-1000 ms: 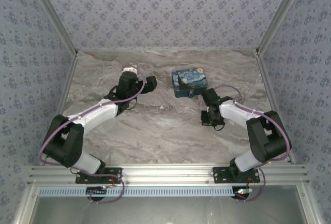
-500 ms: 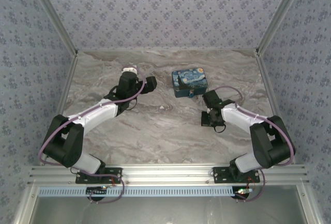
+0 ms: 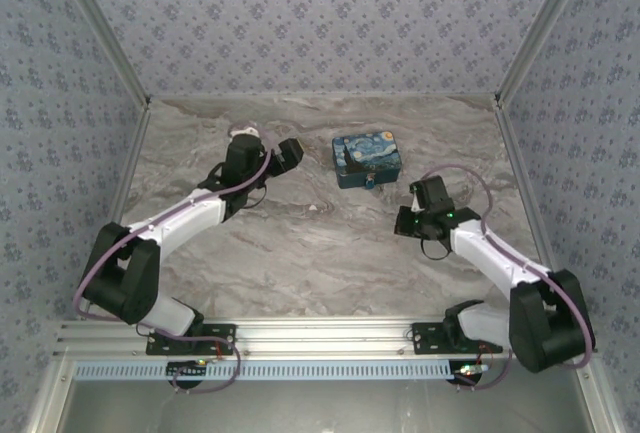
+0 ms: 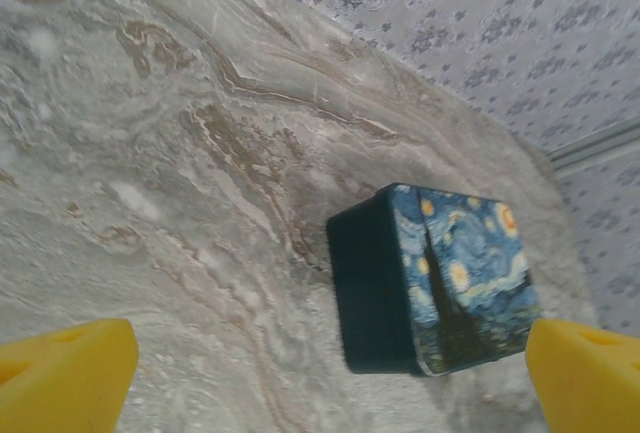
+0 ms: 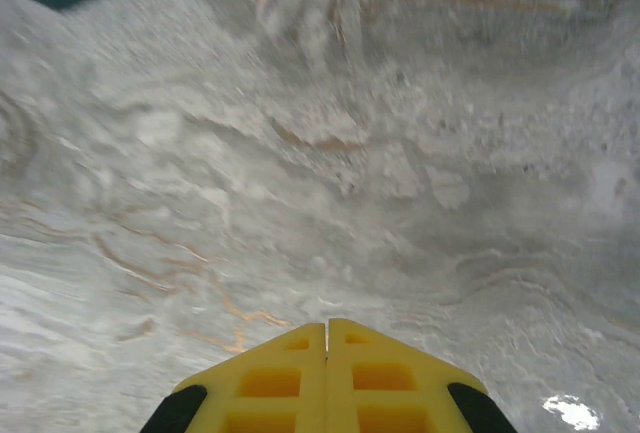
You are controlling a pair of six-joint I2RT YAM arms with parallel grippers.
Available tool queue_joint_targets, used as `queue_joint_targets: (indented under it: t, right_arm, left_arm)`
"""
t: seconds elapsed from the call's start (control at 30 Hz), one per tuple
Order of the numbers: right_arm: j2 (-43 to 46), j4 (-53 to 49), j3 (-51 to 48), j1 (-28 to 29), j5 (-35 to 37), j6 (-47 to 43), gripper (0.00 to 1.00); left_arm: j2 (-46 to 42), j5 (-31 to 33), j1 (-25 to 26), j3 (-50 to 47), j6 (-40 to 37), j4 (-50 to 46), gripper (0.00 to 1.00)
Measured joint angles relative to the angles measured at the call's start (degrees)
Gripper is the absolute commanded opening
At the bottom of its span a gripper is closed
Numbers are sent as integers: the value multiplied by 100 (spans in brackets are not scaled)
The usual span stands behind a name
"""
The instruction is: Unlock the padlock with the key
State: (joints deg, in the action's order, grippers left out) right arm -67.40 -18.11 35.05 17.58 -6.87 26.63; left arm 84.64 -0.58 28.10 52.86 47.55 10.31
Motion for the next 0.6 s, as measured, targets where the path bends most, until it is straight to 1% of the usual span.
queue_joint_targets:
  t: [0.07,0.2,0.23,0.37,0.43,0.53,0.6]
  right_arm:
    - [341,354,-144,-160,-275,52,0]
    - [743,1086,-251,-341,-748,116,0]
    - [785,1248,-249,-365,-846,129,0]
    - [817,1897,-251,-417,-1237,214,0]
    - [796,2186,-251,-422,-1399,280,0]
    - [691,2527,-247,-422,-1576,361,0]
    - [581,2664,-232,-413,-1661,389,0]
  left_arm:
    - [4,-210,-66,83,396,-28,97]
    - [175,-866,-138,411,1189,20,84]
    - [245,-1021,-138,483,1327,42,82]
    - [706,-1759,-96,713,2131,378,72]
    - [964,-2070,-24,717,2601,636,69]
    - [1285,-2365,127,721,3211,940,66]
    - [1534,-2559,291,721,3770,1228,64]
